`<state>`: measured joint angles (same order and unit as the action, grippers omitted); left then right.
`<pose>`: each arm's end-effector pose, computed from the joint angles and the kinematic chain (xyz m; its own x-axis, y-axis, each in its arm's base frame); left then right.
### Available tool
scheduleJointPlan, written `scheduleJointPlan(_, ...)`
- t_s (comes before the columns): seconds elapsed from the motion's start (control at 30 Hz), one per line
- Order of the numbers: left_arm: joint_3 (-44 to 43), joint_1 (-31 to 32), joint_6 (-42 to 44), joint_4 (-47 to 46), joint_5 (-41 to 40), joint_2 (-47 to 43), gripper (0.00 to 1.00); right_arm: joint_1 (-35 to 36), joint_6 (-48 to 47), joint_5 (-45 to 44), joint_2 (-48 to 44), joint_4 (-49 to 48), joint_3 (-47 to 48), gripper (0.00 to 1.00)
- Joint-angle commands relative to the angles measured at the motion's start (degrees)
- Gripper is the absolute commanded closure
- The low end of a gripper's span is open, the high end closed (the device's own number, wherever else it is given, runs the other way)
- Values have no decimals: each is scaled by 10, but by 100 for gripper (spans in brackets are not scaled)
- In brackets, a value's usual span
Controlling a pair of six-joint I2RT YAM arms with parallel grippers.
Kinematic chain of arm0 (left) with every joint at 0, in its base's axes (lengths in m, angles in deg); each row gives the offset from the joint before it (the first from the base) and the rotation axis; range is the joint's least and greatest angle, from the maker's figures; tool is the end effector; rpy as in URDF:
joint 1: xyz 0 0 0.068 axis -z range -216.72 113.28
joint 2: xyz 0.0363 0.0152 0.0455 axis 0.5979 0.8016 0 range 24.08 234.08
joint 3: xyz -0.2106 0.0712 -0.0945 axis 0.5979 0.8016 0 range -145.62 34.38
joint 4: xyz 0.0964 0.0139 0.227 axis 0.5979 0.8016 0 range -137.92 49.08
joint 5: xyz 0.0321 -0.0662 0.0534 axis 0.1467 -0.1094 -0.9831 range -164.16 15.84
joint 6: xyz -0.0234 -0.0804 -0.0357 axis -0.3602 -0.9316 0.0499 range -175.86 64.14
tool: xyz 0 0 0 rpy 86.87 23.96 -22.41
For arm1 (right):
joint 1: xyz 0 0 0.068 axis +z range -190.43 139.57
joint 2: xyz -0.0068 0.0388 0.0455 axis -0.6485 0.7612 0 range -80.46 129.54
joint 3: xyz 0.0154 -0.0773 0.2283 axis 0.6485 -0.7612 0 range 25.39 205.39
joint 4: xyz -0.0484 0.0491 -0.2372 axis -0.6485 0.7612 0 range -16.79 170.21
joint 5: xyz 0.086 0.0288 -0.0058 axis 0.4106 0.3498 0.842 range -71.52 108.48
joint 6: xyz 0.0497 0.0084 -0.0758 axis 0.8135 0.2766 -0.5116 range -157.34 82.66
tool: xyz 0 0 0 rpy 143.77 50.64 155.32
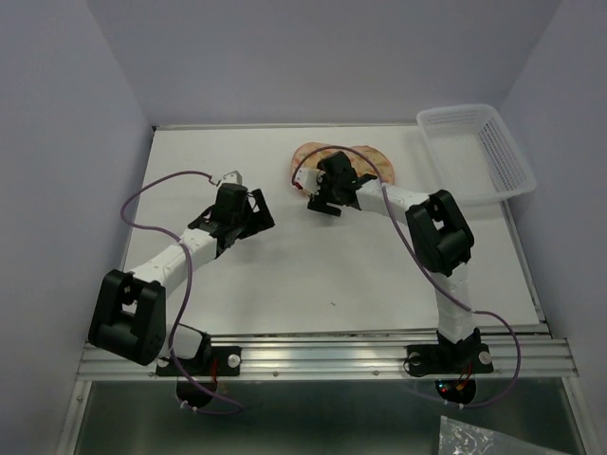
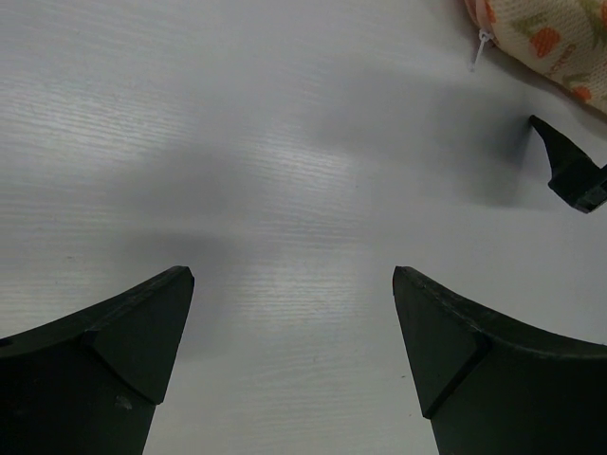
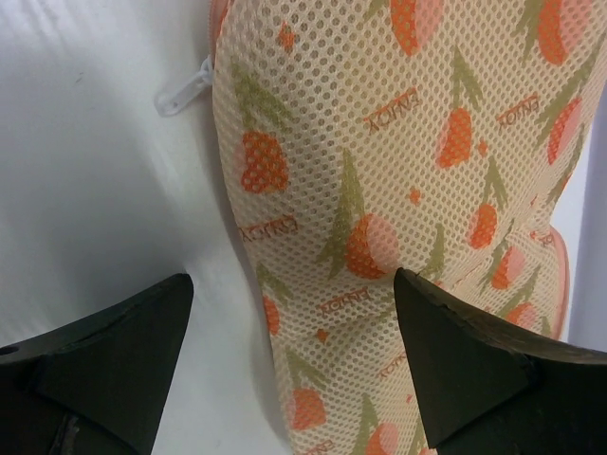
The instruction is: Place the bra in the laundry bag and zip it closed
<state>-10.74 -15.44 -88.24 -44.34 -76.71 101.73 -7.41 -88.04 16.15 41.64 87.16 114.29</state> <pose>0.3012 -0.1134 0.1753 -0.6400 -0.3250 -0.6963 -0.0162 0.9117 -0.4106 0.3989 0.2553 0.1202 0.0140 -0.9130 -0.4077 -0.8059 0.2310 -0.5451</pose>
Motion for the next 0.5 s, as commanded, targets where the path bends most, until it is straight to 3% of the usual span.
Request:
scheduleJointPlan(0.0, -21, 1, 13, 15, -30, -23, 1, 3, -19, -31, 30, -55, 11, 8)
scheduleJointPlan(0.3, -31, 1, 17, 27, -43, -7, 1, 8, -30, -32, -20, -113, -23, 5)
scheduleJointPlan(0.47, -41, 1, 21, 28, -45, 0, 1, 8, -32, -21, 15, -97, 9, 5)
